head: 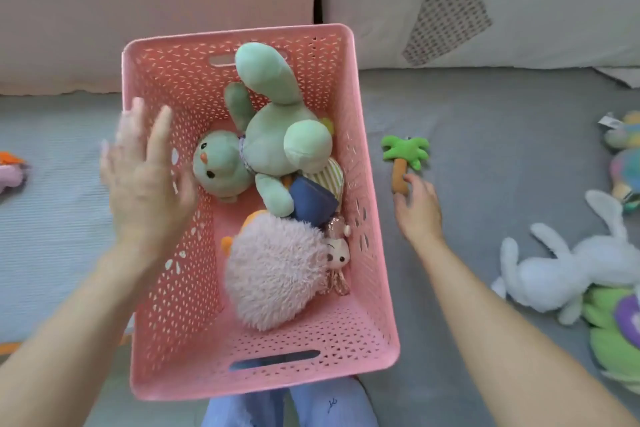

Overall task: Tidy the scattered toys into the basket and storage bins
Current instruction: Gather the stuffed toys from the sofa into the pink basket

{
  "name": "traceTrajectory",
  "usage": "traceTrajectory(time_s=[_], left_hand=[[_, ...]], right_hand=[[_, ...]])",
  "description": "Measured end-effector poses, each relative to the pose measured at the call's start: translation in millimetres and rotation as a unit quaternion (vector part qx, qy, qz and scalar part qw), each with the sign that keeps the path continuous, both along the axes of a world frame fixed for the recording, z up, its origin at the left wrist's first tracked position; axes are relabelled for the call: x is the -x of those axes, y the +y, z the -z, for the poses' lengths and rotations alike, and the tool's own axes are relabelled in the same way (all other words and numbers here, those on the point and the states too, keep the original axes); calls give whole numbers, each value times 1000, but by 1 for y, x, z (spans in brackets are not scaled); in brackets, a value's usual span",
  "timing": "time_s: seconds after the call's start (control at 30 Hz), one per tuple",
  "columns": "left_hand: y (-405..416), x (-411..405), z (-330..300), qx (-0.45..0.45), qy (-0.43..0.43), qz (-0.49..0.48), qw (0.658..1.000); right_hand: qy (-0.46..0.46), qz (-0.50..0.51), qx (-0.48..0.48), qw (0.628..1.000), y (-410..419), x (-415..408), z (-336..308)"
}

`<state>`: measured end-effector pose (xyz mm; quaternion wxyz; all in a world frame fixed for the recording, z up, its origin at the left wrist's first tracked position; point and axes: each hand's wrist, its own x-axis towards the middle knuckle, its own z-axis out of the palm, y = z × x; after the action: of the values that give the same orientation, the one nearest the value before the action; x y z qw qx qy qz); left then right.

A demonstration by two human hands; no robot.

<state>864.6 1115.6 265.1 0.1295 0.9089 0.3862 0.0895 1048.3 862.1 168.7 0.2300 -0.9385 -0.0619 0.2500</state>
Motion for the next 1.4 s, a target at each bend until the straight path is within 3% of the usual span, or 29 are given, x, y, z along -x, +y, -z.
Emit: traceTrajectory(time_s=[0.07,0.13,0.17,0.3,0.37,0.47,0.53,0.63,0.73,0.87,0.97,1.07,1.13,1.2,1.27,1.33,1.4], left_hand=[[3,37,-3,129,47,-141,980],[-1,51,-3,313,90,-241,914],[-4,52,-3,352,94,-254,896],[-10,42,-5,332,68,-237,911],[-13,38,-6,316,56,-241,916],[-21,39,-12,330,26,-256,908],[-28,38,-21,356,3,-260,898],[-42,32,-37,375,-14,-256,891],[-54,24,-51,383,-18,-258,887],[-79,13,-74,401,-26,-258,878],[-99,3,-86,415,-31,-243,876],[-117,-14,-92,427,-51,-219,876],[-127,-28,-93,430,-58,-196,879],[-139,-48,-94,435,-62,-168,883],[-146,-66,-95,433,-64,-147,887],[-153,-88,-93,417,-48,-116,900],[-158,-110,-93,371,-33,-75,925]], right_hand=[[26,-20,8,999,9,-1,12],[33,-41,21,998,16,-3,24],[36,-54,45,997,18,-4,29],[102,-110,153,977,14,-16,46],[93,-119,152,977,6,-24,53],[-5,-12,47,999,-8,-32,41],[-88,82,-39,992,-22,-36,13],[-219,151,-181,947,-44,-28,-48],[-288,126,-288,904,-55,3,-109],[-188,6,-355,916,-43,64,-147],[-108,-108,-321,935,-22,101,-144],[73,-205,-274,937,-13,117,-139],[98,-219,-255,937,-22,113,-143],[-14,-168,-301,939,-47,98,-153],[-137,-42,-319,937,-79,77,-159],[-226,91,-290,925,-126,51,-159],[-256,202,-238,915,-173,27,-150]])
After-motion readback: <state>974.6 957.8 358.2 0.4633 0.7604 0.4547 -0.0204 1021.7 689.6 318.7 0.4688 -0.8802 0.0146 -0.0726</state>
